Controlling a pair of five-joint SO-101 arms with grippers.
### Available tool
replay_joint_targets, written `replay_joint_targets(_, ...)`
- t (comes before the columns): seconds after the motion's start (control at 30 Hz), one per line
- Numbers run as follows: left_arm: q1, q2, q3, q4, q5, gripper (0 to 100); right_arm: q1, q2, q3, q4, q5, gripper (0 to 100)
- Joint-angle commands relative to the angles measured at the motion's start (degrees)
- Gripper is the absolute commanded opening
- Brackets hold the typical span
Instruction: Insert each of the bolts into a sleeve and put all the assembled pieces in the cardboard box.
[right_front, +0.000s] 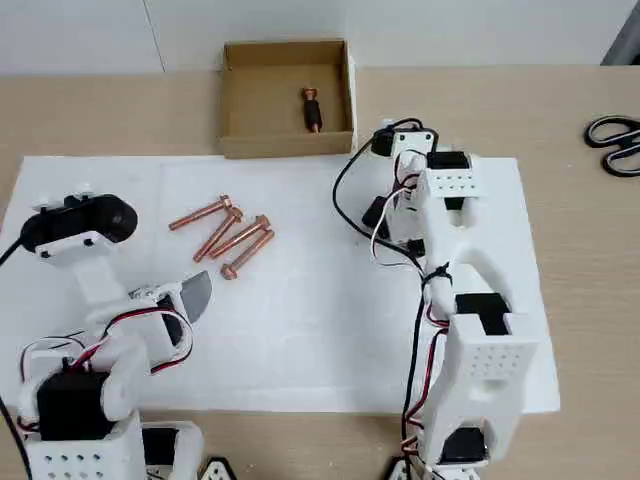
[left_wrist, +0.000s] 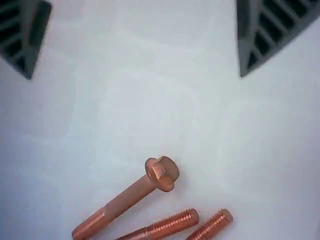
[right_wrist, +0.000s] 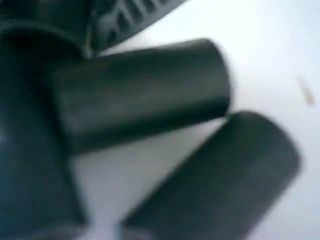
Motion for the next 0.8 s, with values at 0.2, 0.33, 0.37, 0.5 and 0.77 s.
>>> replay_joint_targets(0.2,0.00,-0.53,-0.13,-1.23,-0.53,25,-0.57,-4.09,-12.31,13.05,0.09,0.9)
replay_joint_targets(0.33,0.00,-0.53,-0.13,-1.23,-0.53,25,-2.68,-9.80,-18.20,21.67,0.09,0.9)
replay_joint_targets(0.37,0.09,-0.53,-0.13,-1.23,-0.53,25,-3.65,-11.12,-18.29,22.90,0.09,0.9)
replay_joint_targets(0.5,0.09,-0.53,-0.13,-1.23,-0.53,25,-8.66,-14.46,-18.11,26.42,-2.11,1.0)
replay_joint_targets(0.77,-0.26,-0.53,-0.13,-1.23,-0.53,25,-13.93,-7.69,-18.11,26.07,-4.84,1.4)
